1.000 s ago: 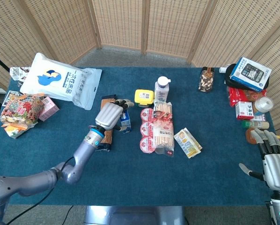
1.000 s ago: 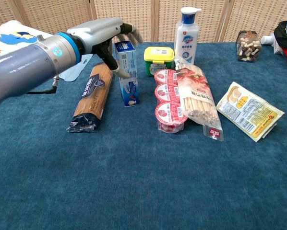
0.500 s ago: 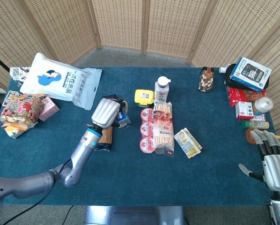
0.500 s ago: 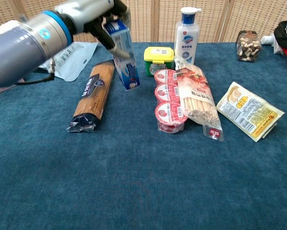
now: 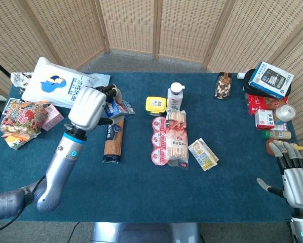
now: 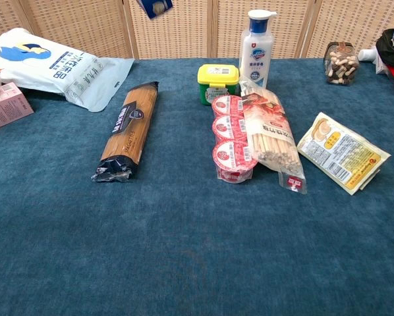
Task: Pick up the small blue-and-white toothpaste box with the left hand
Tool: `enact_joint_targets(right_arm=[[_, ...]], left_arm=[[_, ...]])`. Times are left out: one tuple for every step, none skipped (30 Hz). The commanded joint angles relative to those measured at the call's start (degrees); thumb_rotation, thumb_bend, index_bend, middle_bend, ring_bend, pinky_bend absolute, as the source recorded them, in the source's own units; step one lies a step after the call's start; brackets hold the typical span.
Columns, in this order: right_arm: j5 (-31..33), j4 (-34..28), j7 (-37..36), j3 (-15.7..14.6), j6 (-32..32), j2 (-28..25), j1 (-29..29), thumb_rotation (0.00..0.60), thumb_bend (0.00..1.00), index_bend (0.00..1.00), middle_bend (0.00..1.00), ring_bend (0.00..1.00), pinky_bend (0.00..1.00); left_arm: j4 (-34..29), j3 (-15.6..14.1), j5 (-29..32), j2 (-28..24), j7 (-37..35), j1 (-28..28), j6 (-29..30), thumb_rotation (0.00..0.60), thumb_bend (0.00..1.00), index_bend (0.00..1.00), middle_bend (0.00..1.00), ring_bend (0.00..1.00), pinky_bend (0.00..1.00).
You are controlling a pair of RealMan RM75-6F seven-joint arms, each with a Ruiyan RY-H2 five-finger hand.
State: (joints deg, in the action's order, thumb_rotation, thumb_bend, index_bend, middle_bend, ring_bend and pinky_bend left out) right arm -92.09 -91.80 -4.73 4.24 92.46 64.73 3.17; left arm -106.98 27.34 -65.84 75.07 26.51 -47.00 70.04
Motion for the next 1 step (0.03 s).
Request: enact_joint_targets(right_arm=[[-0.1, -0.1, 0.1, 0.0, 0.0, 0.0, 0.0, 0.600, 0.00, 0.00, 0.00, 0.00, 0.00]], left_arm=[[-1.6, 0.5, 0.6, -1.2, 1.2, 0.1, 0.9, 0.600, 0.10, 0.75, 0.84, 0.81, 0.93]])
